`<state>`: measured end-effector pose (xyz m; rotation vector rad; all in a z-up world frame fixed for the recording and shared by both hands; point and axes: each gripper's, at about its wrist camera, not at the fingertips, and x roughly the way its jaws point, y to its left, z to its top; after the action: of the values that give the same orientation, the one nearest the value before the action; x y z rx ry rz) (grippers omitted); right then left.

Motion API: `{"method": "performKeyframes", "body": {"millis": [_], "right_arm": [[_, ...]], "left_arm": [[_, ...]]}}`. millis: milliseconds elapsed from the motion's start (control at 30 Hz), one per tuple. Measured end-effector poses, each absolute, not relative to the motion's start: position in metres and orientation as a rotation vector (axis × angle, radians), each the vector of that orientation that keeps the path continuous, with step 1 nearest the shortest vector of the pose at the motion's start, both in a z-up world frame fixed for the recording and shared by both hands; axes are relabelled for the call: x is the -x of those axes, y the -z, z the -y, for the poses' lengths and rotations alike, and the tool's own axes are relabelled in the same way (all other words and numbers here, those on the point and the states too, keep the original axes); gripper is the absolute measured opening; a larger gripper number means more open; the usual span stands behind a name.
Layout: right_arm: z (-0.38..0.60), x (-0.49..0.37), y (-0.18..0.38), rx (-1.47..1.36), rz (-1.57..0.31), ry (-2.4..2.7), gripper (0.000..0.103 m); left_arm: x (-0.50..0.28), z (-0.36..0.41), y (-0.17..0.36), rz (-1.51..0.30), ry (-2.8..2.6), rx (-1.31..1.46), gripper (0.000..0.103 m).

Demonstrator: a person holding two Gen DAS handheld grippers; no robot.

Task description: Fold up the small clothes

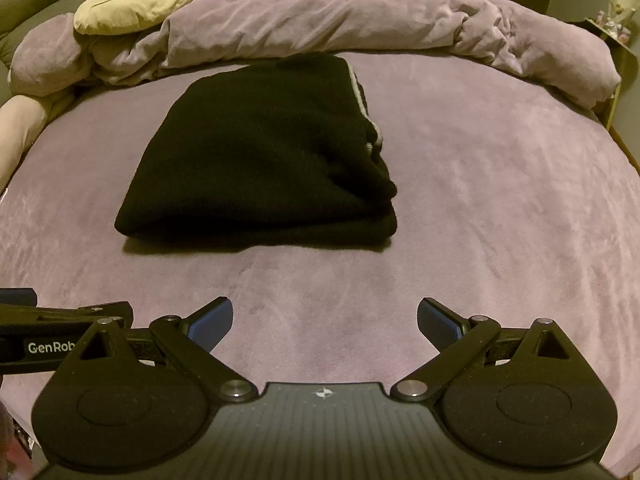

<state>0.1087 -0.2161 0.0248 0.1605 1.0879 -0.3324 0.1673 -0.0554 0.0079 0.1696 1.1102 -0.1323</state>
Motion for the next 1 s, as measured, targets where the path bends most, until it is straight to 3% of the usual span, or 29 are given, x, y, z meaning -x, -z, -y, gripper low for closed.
{"method": "performKeyframes", "body": {"millis": [1000], "right_arm": [[0.2188,-0.1023,-0.0257,-0.178,-1.08,0.343,0.099]], "left_arm": [[-0.1646,0.0577,-0.0056,-1.115,0.137,-0.165,0.103]]}}
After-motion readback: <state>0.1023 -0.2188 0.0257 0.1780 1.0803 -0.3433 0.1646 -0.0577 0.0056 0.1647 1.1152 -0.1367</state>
